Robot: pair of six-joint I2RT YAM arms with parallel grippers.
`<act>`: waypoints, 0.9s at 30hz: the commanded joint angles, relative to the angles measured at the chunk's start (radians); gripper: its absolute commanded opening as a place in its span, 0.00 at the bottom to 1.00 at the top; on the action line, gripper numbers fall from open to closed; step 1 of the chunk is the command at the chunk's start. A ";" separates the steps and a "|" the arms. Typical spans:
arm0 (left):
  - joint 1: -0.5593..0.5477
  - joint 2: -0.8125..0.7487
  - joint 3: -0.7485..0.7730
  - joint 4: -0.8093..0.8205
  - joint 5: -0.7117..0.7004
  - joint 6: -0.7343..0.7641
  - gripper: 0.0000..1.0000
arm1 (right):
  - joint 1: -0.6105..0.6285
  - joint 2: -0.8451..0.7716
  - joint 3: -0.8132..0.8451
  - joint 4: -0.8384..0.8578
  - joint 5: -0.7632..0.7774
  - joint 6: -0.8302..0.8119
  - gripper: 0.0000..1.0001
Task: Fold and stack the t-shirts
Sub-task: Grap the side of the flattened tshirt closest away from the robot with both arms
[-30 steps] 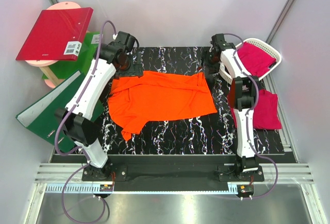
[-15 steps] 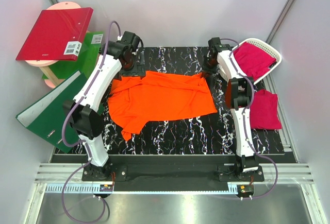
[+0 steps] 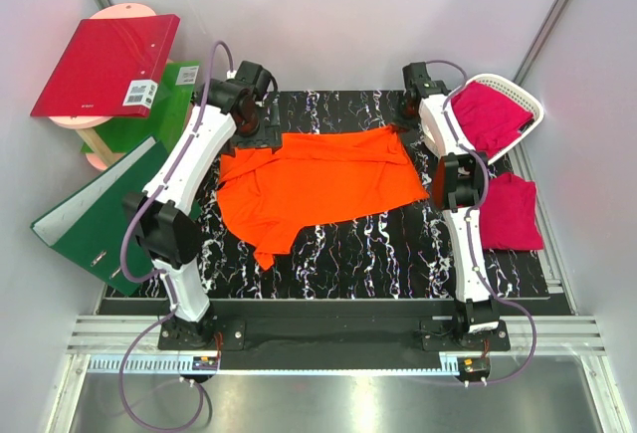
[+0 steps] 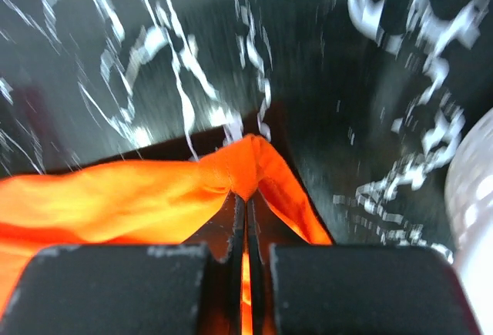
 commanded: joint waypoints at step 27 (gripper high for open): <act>-0.043 -0.075 -0.422 0.136 0.309 -0.027 0.90 | -0.009 -0.514 -0.393 0.159 0.101 -0.005 0.97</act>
